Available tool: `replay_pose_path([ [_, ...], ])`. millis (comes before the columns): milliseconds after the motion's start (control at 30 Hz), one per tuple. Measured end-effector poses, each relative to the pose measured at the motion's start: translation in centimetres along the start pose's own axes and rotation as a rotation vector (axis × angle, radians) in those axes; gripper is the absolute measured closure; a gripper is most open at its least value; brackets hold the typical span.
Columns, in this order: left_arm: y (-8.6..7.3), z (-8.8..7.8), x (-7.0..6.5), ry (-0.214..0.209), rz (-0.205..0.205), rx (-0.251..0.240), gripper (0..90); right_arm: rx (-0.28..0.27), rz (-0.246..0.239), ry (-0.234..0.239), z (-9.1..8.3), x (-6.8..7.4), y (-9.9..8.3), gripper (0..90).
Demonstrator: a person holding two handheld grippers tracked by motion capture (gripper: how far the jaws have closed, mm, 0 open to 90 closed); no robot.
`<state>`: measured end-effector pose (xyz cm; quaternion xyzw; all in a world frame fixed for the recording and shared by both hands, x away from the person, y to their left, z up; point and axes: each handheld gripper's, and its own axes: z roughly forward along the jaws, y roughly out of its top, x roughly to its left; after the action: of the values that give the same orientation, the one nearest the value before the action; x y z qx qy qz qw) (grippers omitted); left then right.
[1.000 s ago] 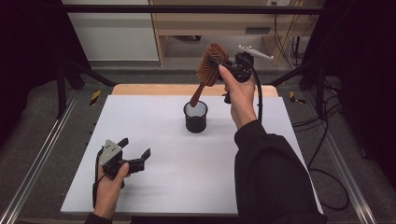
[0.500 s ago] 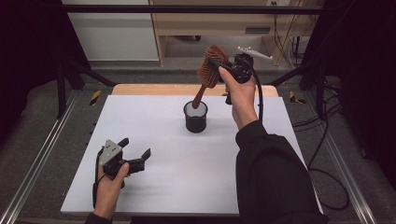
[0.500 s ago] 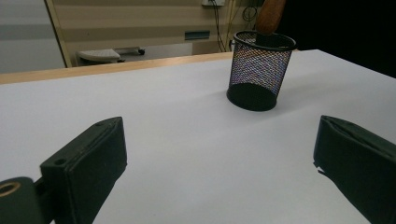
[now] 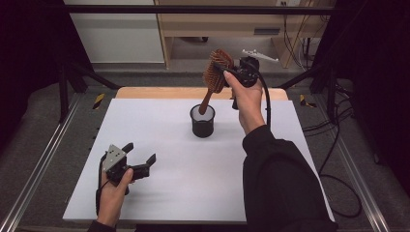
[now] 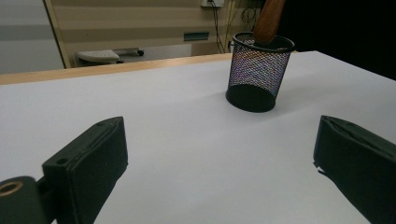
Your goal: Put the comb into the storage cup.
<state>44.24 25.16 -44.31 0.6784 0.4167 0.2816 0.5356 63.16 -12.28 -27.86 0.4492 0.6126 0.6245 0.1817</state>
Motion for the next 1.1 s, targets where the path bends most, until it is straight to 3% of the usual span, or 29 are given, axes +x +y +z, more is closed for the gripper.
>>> replay_pose_path([
  [400,0.0,0.0,0.0,-0.002,0.001,0.001,3.2,0.024,0.017,-0.006,0.3,-0.7,-1.5,51.1],
  [1100,0.0,0.0,-0.1,-0.004,0.002,-0.003,3.2,0.081,0.024,-0.009,1.7,-0.8,-4.7,50.9],
])
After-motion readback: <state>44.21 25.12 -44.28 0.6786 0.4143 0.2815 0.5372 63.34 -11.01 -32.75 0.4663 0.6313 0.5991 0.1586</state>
